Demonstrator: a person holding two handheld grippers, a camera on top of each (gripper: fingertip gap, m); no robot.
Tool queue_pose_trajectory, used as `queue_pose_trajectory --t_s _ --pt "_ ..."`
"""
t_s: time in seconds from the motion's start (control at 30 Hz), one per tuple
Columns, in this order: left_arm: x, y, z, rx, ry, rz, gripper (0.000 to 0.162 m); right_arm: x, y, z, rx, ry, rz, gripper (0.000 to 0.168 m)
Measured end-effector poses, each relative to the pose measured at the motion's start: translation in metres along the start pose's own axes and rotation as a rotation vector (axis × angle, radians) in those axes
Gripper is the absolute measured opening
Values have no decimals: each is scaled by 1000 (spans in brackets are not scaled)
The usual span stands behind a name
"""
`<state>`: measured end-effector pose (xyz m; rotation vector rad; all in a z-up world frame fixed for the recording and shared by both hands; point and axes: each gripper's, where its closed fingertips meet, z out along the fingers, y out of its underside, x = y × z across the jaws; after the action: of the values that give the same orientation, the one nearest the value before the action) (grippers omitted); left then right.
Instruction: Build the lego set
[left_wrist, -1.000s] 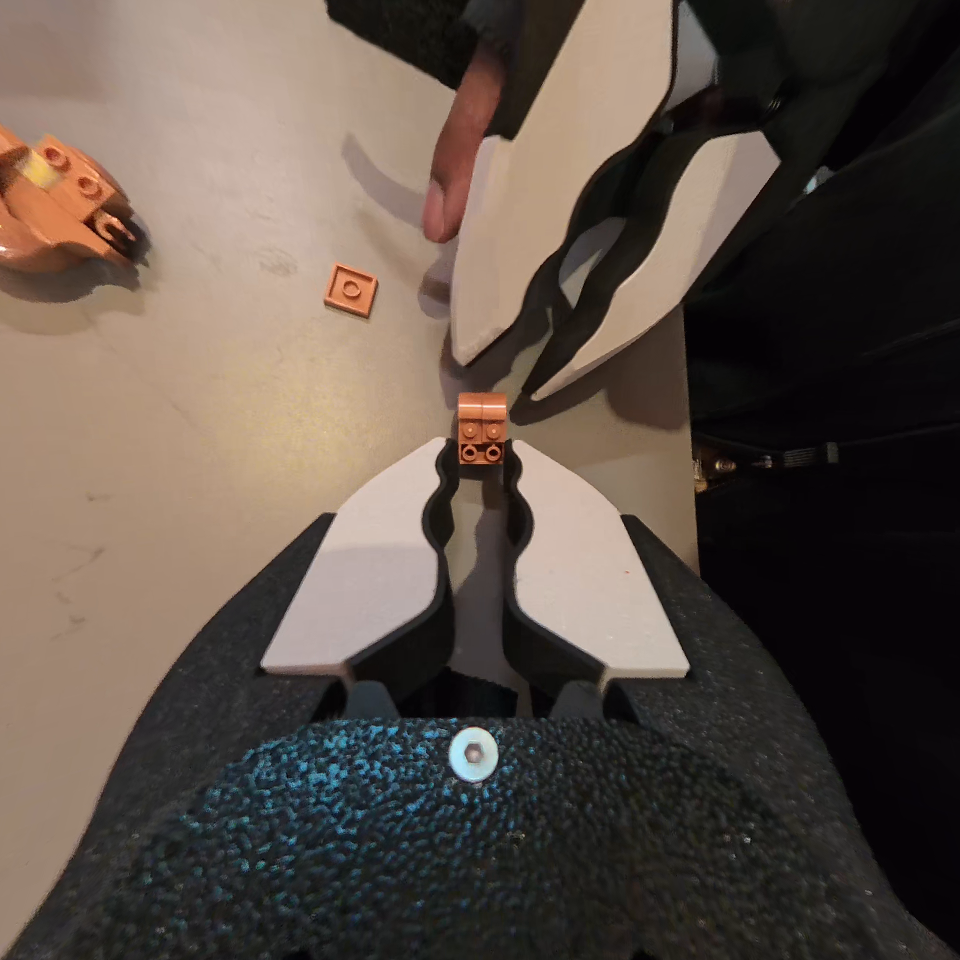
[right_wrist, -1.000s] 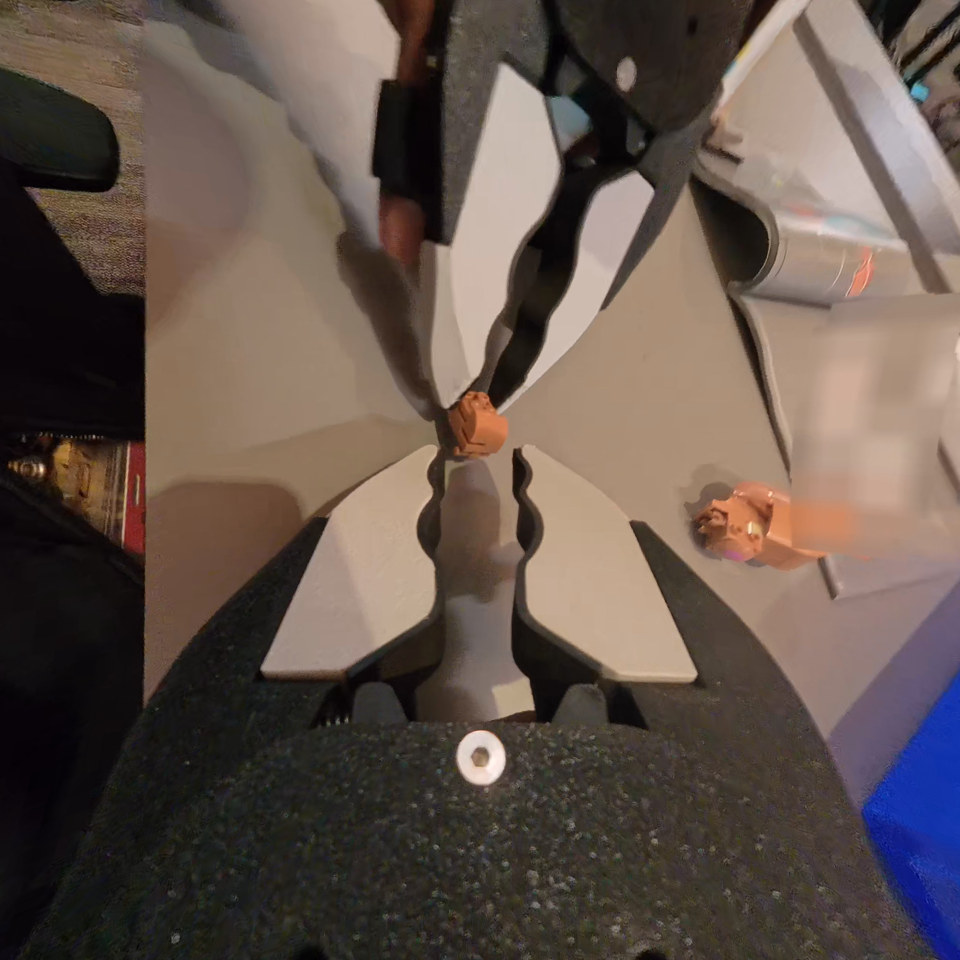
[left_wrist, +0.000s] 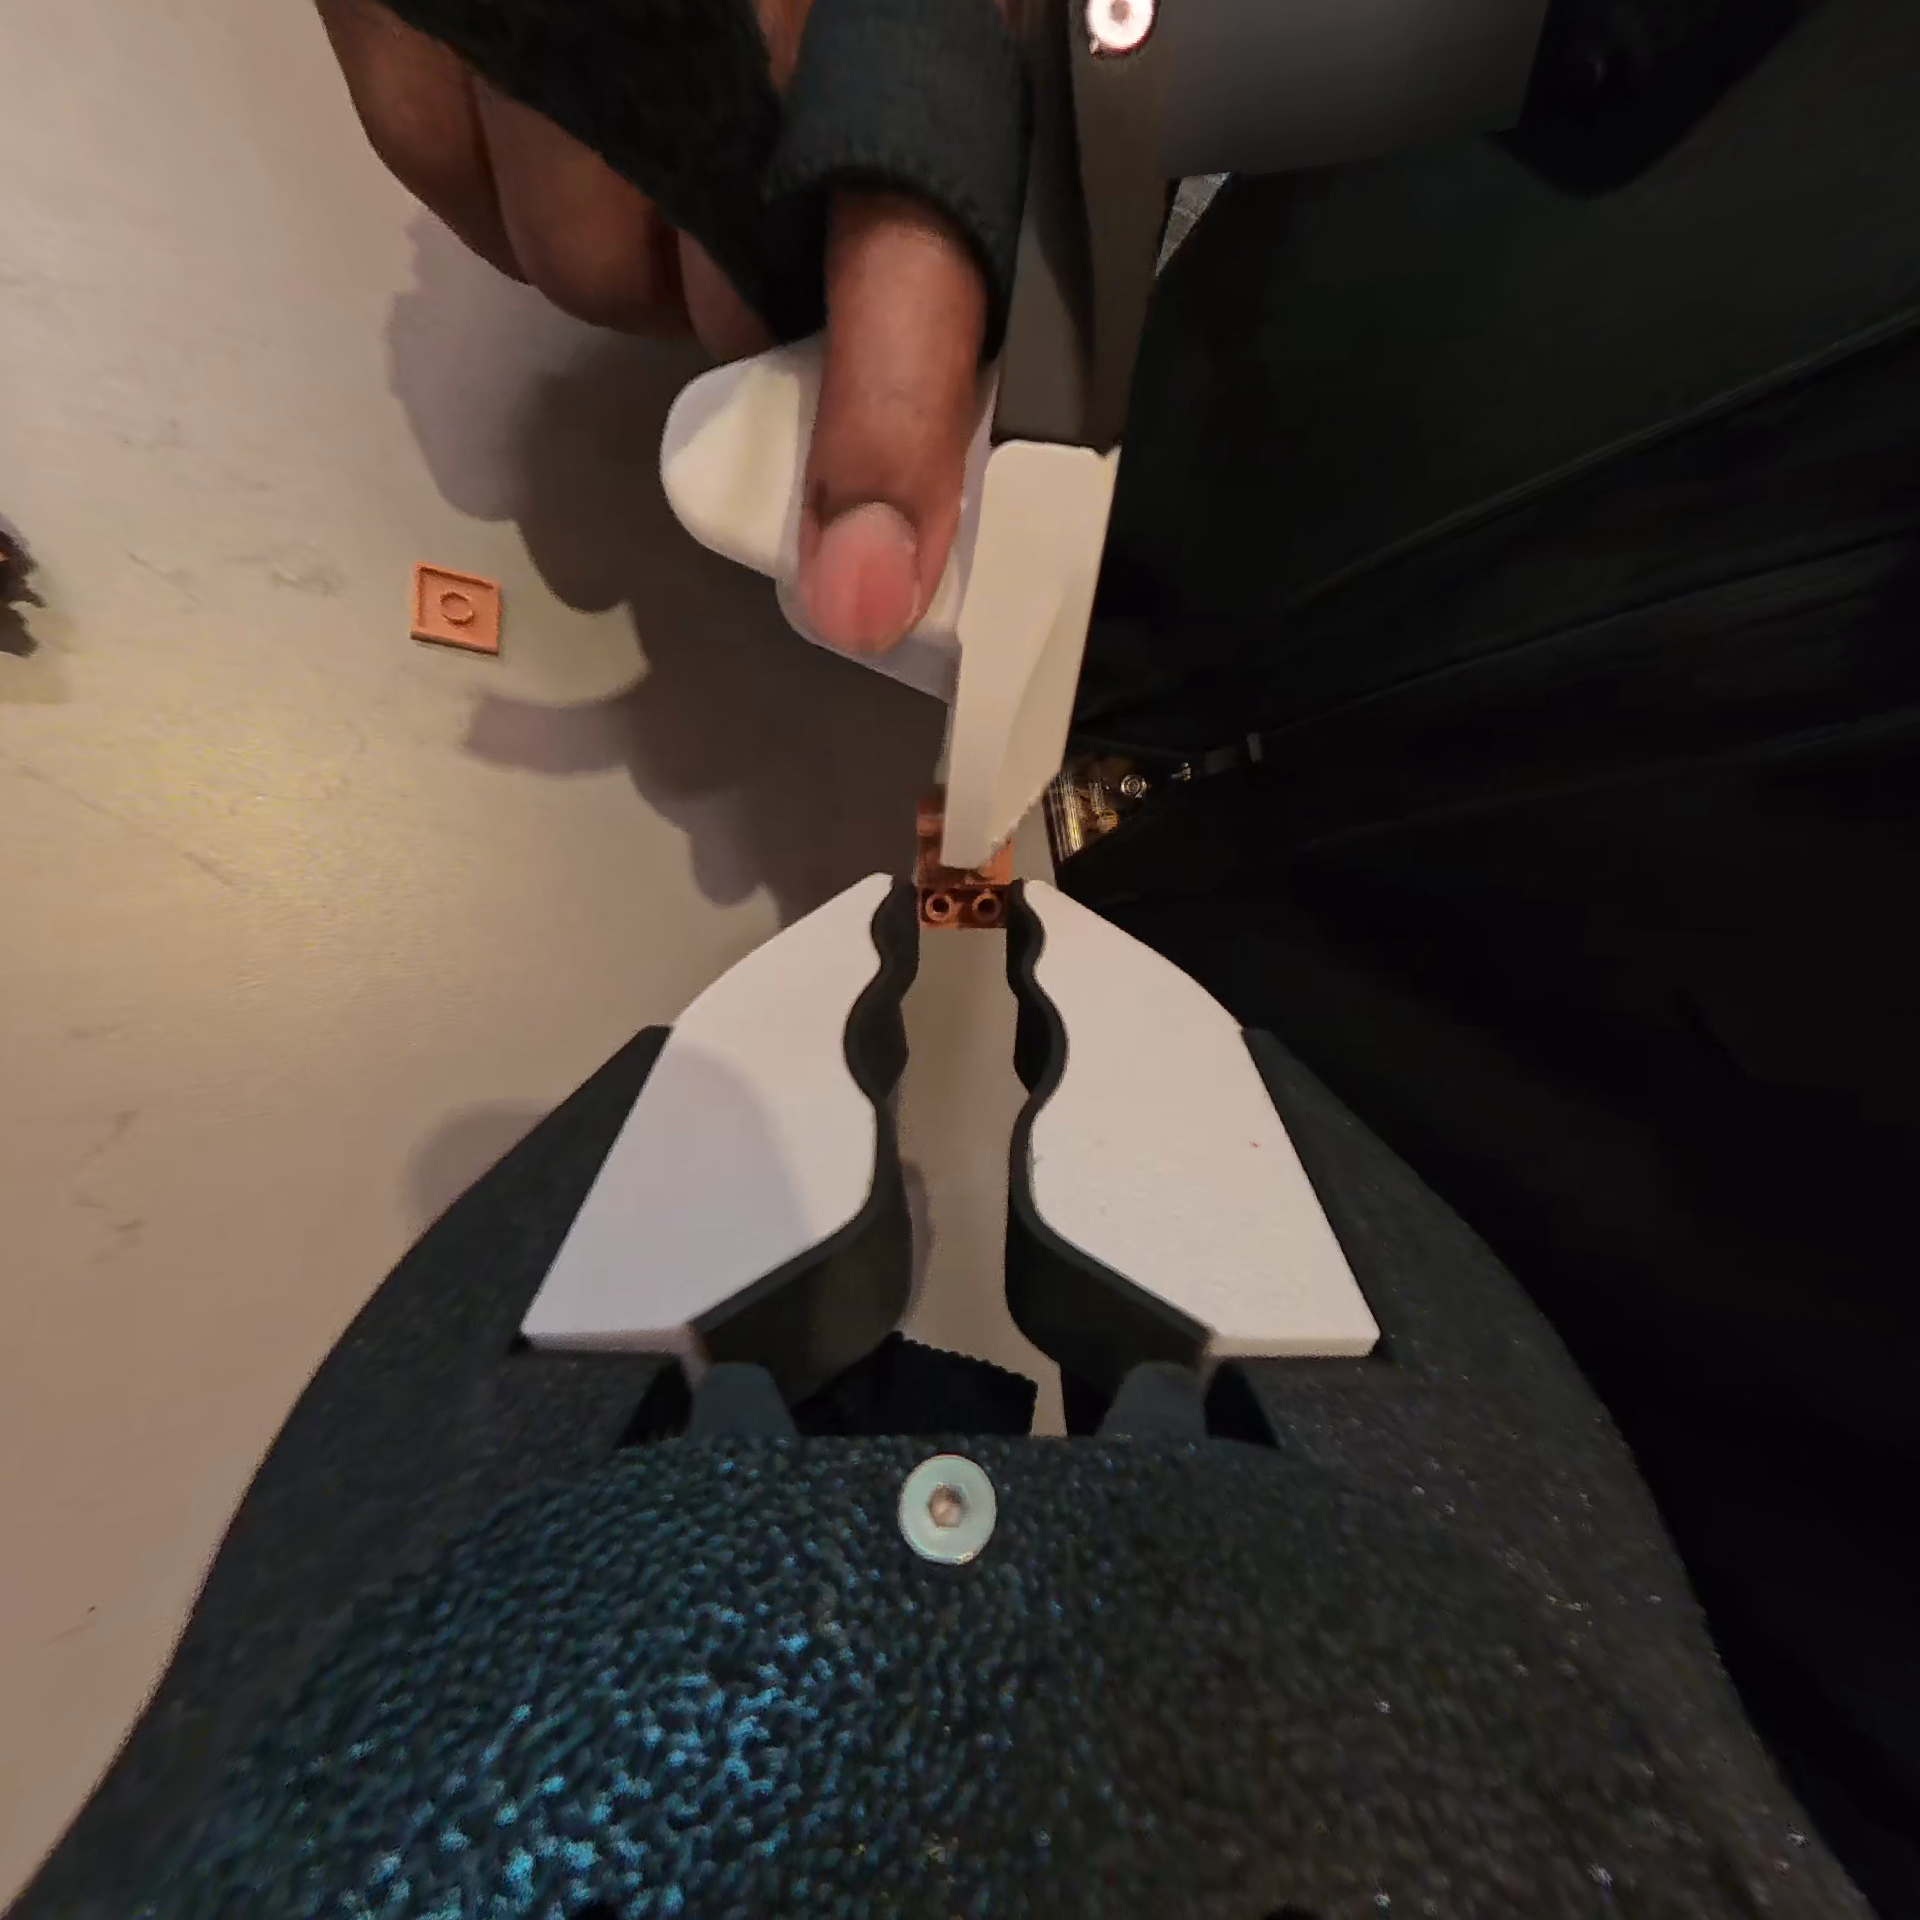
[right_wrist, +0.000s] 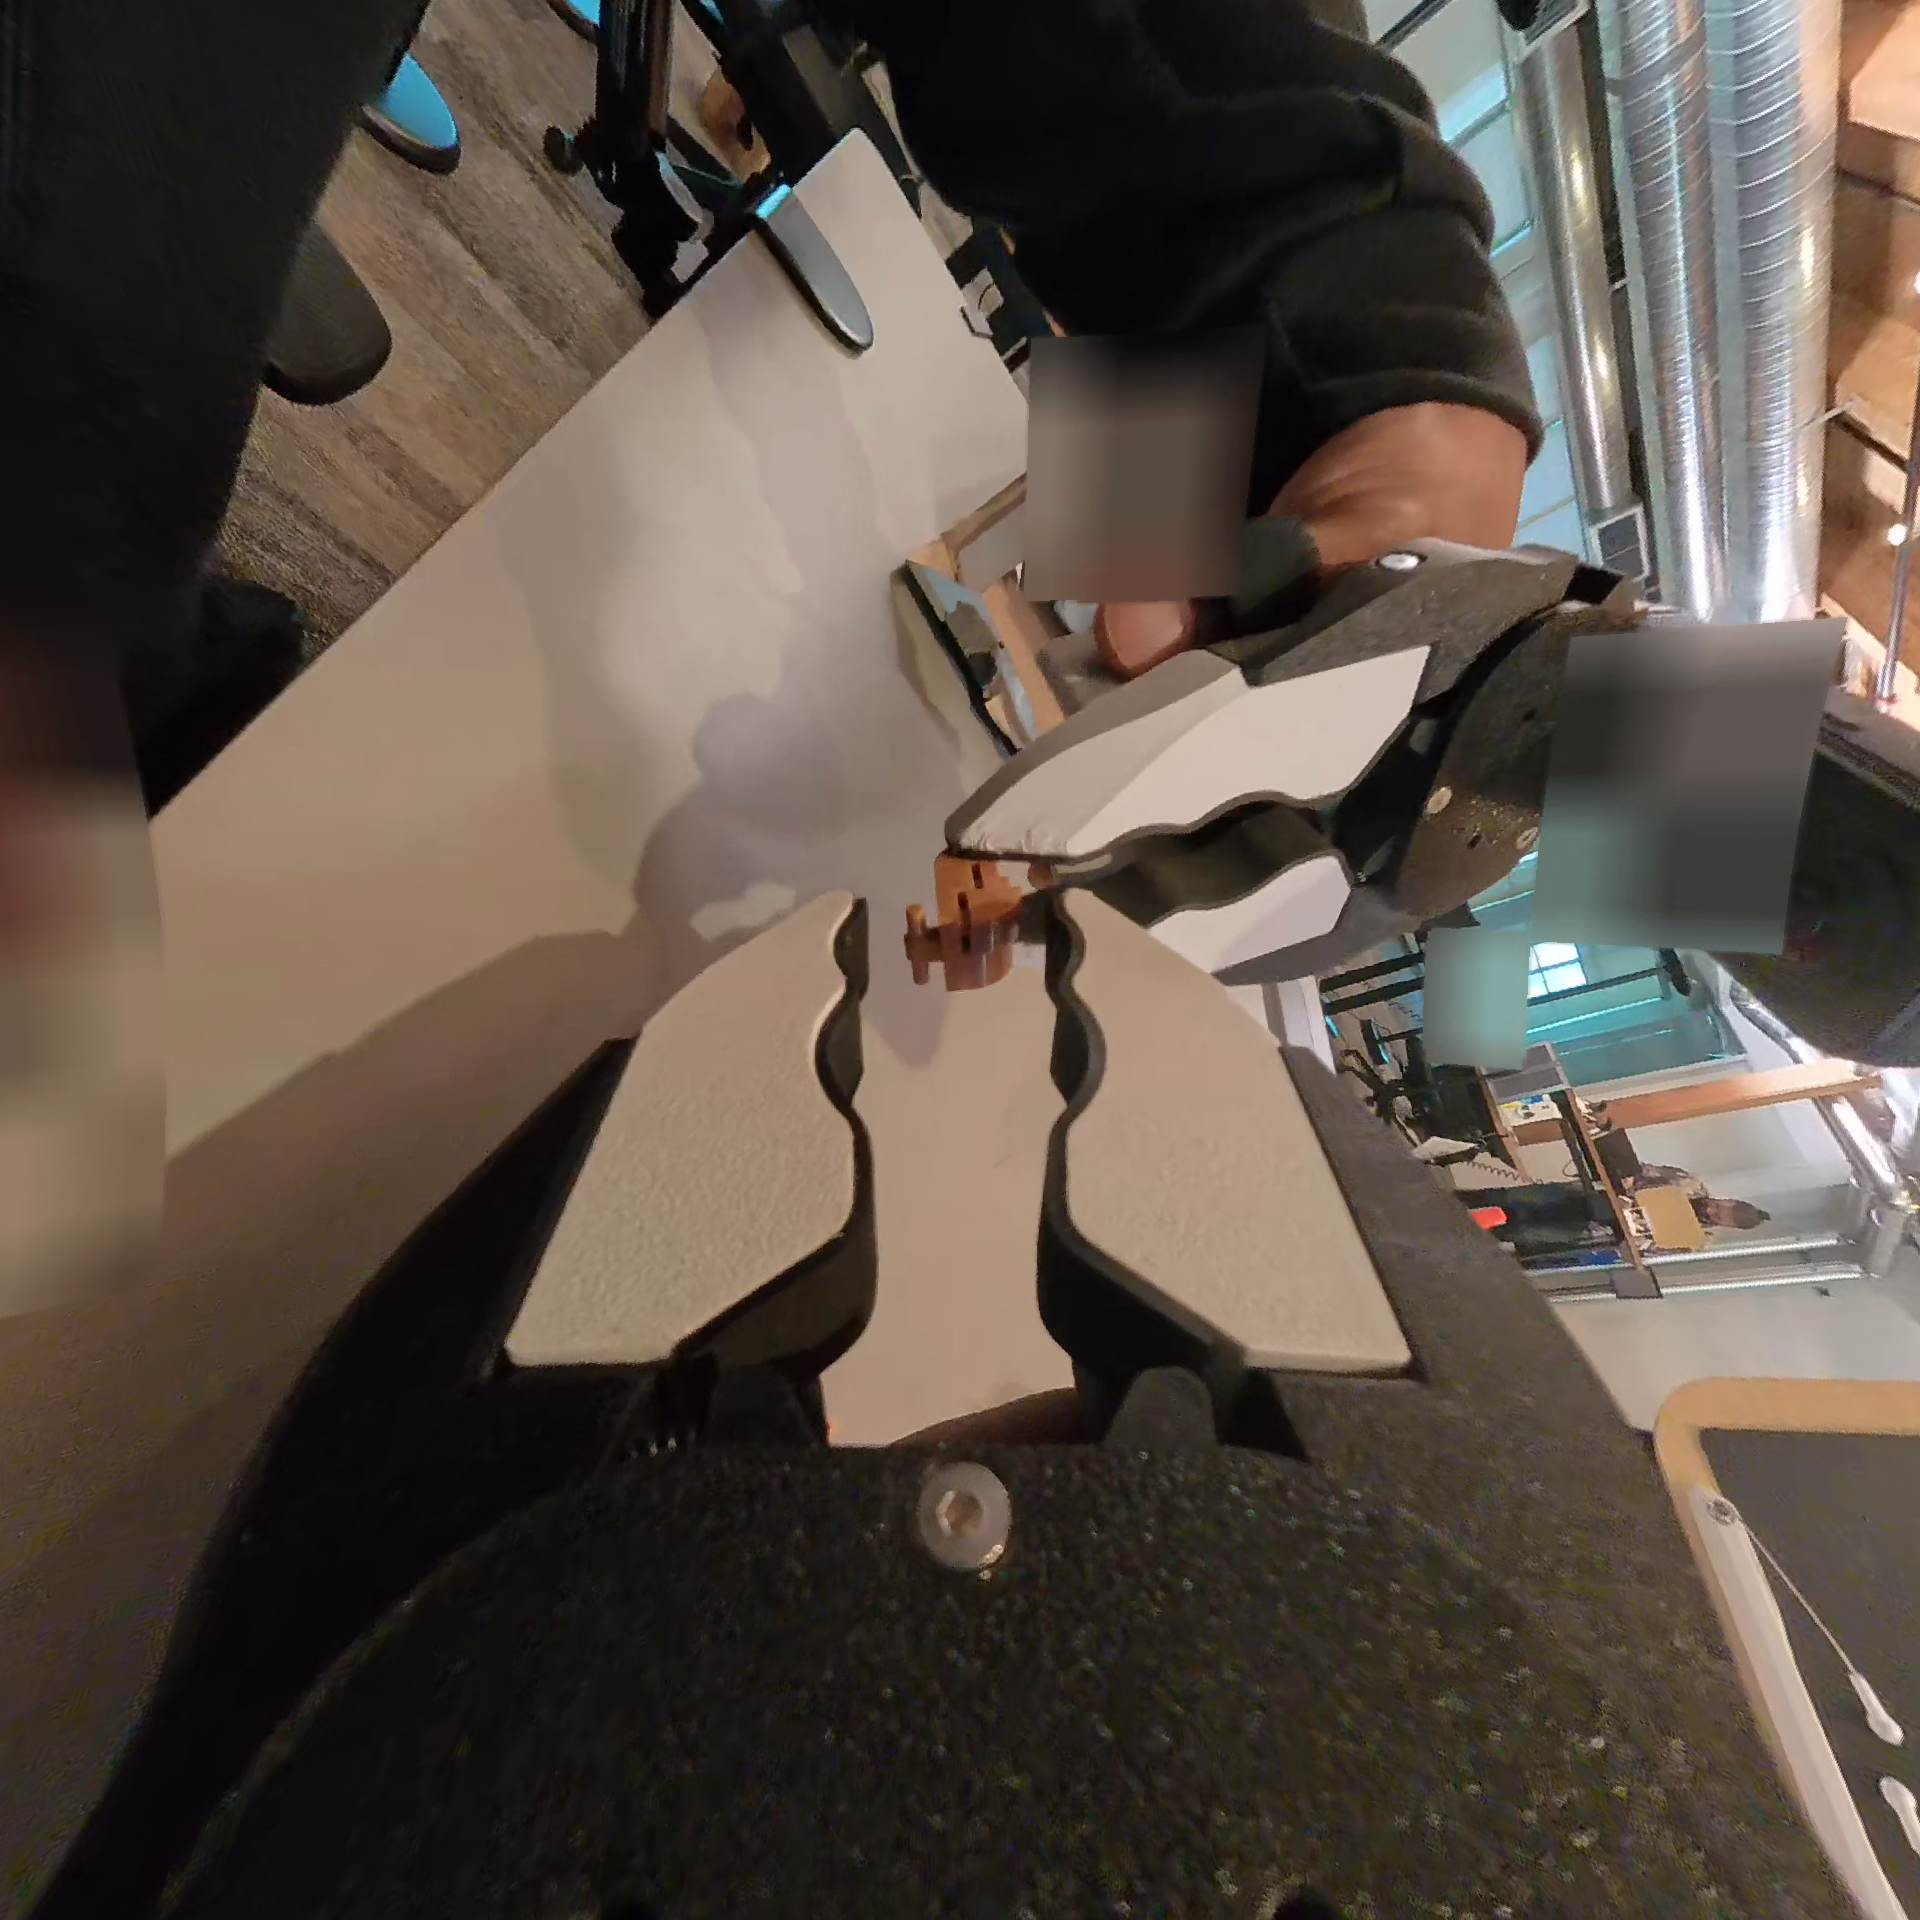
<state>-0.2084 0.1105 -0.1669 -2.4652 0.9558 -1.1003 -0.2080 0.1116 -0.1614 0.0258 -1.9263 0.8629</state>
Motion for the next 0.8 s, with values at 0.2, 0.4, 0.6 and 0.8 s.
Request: queue_pose_trajectory --t_s 0.2,0.4,0.6,0.8 --pt "3 1 -1 -7 22 -17 17 3 -5 1 16 10 -1 29" --pt "2 2 -2 -10 40 -31 17 3 -3 4 9 12 10 21" --pt "5 2 0 -5 88 -50 17 1 -5 4 22 -37 52 21" --pt "8 2 1 5 134 -74 16 1 -6 3 25 -57 77 21"
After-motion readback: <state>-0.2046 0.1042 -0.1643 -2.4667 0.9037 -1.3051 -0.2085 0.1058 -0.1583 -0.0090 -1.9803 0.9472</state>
